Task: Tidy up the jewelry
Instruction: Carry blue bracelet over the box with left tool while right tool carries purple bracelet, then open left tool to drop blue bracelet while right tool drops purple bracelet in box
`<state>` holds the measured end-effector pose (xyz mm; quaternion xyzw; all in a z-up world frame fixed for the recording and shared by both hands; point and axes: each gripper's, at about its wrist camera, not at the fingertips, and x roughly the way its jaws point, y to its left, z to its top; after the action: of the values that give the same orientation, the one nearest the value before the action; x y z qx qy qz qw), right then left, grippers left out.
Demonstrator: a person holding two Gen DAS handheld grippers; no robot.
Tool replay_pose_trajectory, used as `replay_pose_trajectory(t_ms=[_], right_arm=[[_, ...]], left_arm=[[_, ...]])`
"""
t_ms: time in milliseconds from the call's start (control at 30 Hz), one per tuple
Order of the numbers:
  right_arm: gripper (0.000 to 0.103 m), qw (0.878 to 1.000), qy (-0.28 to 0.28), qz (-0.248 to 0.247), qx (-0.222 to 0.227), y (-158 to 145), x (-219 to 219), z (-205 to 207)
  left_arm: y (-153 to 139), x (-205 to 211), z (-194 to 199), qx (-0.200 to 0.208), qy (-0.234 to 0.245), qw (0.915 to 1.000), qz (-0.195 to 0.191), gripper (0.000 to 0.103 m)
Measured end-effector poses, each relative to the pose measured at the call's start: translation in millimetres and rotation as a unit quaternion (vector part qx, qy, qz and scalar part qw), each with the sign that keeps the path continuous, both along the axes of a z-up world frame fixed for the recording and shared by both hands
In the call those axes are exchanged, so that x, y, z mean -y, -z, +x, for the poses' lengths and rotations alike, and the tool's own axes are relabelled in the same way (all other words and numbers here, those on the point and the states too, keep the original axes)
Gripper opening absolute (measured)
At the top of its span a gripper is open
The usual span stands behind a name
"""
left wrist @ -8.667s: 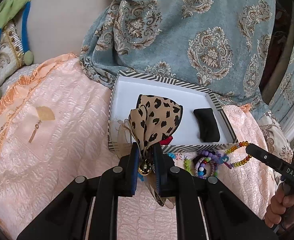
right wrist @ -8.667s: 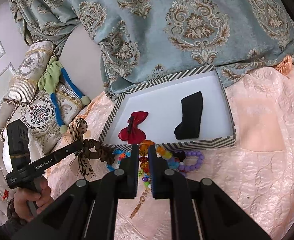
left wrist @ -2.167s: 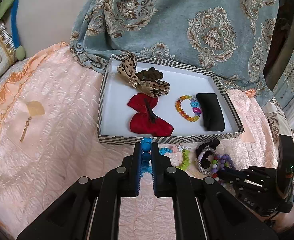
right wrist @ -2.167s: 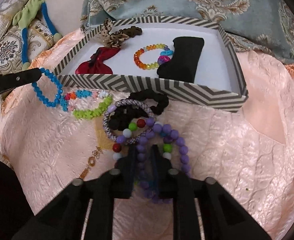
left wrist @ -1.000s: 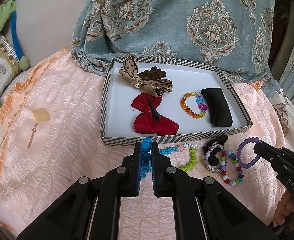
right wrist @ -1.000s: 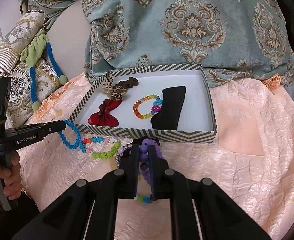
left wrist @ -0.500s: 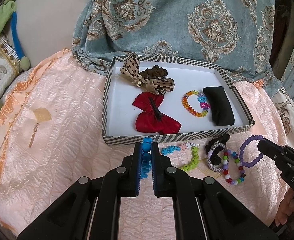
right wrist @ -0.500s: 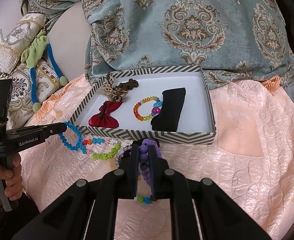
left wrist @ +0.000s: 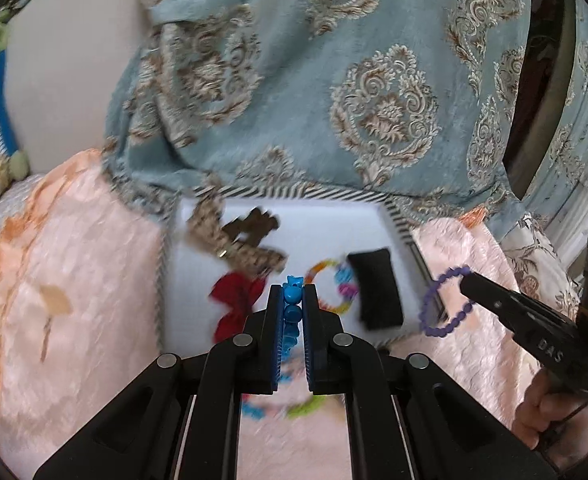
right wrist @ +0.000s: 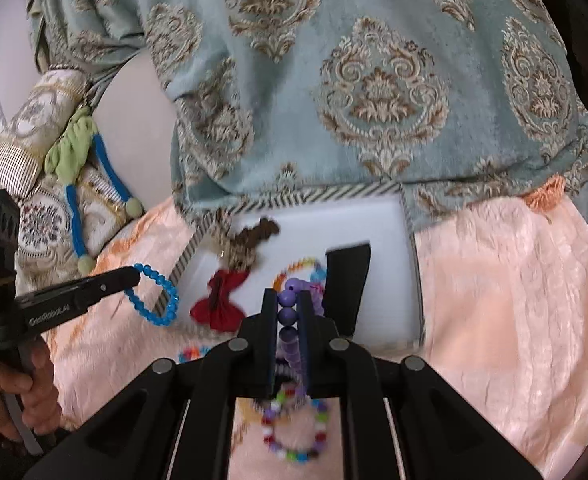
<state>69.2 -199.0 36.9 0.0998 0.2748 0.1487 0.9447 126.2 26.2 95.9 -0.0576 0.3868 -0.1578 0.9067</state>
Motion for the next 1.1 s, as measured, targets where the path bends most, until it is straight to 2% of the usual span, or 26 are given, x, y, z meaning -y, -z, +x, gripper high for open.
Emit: replay_pose_trajectory(t_ms=[233,367,500,633,667,733,867,1100], right_arm=[[0.009,0.999,0.040,0.036,-0.001,-22,17,71],[0.009,0.998,0.048,0.037,-0.012,-15,21,112],[0.009,0.997,0.065,0.016,-0.027,3,25,150],[0.009,0.995,0.087,0.014,-0.041,17,31,174],[0.009,0.995,0.093,0.002,-0.042,19,30,179],[0.009,0.994,0.097,-0.024,-0.044,24,25,189],[0.009,0.994,0.070,-0.030,-0.080,46,13,212],[0.009,0.994,0.034,-0.027,-0.104,69,2,218]], left_arm=[[4,46,62,-0.016,0.031,0.9992,-0.021,0.000],[24,67,103,-0.020,0.036,0.9990,-0.016,0.000],[50,76,145,-0.044,0.039,0.9979,-0.029,0.000],[62,72,156,-0.047,0.039,0.9976,-0.034,0.000],[67,69,158,-0.043,0.031,0.9984,-0.018,0.000],[80,63,162,-0.060,0.015,0.9981,0.006,0.000],[103,48,166,-0.103,-0.019,0.9940,0.033,0.000],[107,47,155,-0.101,-0.018,0.9935,0.049,0.000]])
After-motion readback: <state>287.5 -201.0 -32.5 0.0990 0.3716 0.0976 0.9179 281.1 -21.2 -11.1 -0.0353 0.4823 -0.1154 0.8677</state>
